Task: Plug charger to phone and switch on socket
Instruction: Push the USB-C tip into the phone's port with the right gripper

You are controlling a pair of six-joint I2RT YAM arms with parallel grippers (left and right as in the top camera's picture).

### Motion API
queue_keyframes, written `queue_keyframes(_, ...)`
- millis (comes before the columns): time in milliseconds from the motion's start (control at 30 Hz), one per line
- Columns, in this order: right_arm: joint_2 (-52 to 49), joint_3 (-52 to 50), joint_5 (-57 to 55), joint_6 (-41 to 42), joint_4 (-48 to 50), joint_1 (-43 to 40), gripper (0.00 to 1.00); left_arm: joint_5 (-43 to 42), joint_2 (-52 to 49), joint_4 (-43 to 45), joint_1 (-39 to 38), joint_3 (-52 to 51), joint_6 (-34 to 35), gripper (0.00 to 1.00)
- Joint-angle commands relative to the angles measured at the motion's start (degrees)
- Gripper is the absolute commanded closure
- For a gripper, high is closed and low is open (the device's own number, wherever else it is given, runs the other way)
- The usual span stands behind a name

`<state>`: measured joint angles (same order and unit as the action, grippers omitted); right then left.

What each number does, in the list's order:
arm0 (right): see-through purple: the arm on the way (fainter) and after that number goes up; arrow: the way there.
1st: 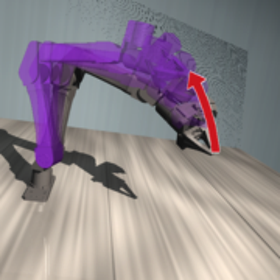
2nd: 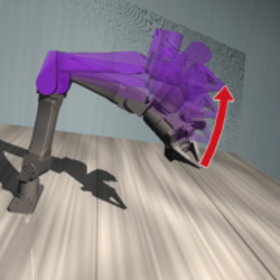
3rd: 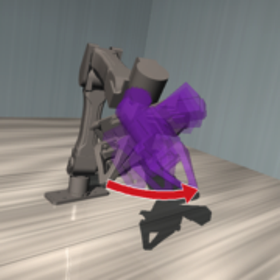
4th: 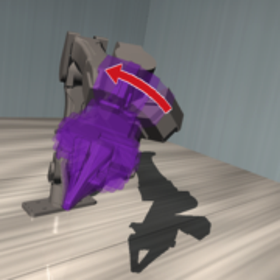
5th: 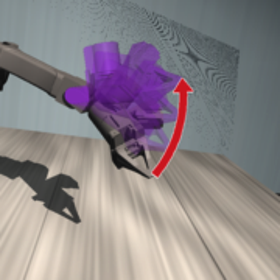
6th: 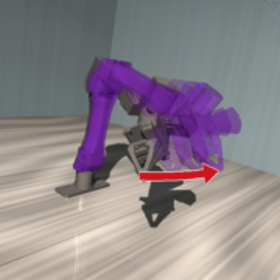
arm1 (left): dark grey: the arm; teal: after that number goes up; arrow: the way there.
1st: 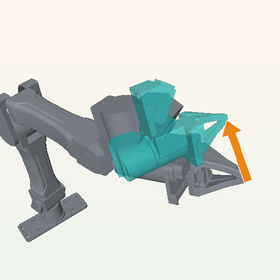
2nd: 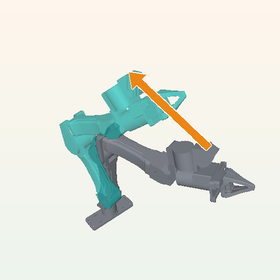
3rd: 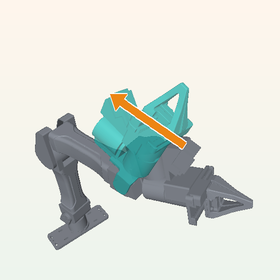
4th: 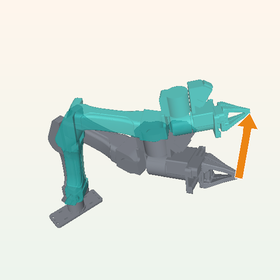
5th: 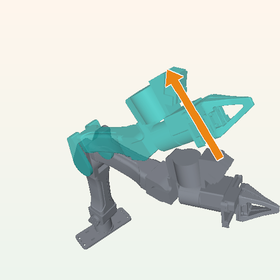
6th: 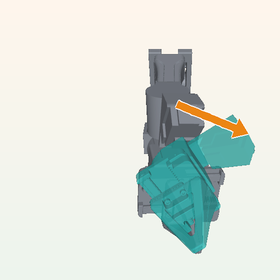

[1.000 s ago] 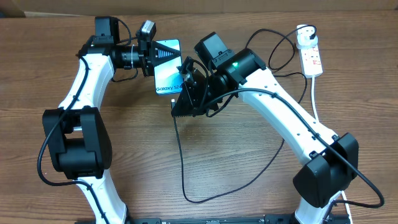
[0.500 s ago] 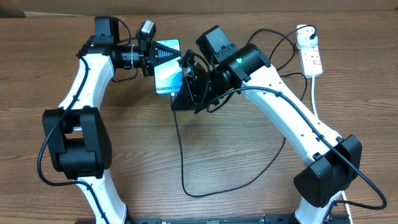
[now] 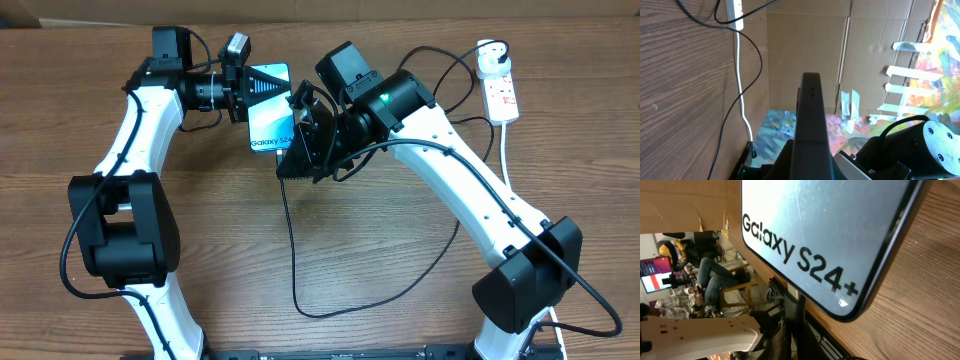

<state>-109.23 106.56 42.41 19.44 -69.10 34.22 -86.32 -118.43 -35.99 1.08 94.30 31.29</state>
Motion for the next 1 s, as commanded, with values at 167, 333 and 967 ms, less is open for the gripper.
queue_keyframes(167,1.42,1.44,-0.83,-0.35,0.42,1.03,0.96,-1.14,0.42,0.02,-0.42,0.57,-1.07,0.96)
queue_keyframes(333,0.96,1.44,-0.81,-0.15,0.39,1.16,0.96,-1.16,0.42,0.0,-0.42,0.57,-1.07,0.96)
queue_keyframes(967,-0.7,1.42,-0.33,0.04,1.01,1.42,0.96,-1.16,0.42,0.02,-0.42,0.57,-1.07,0.96)
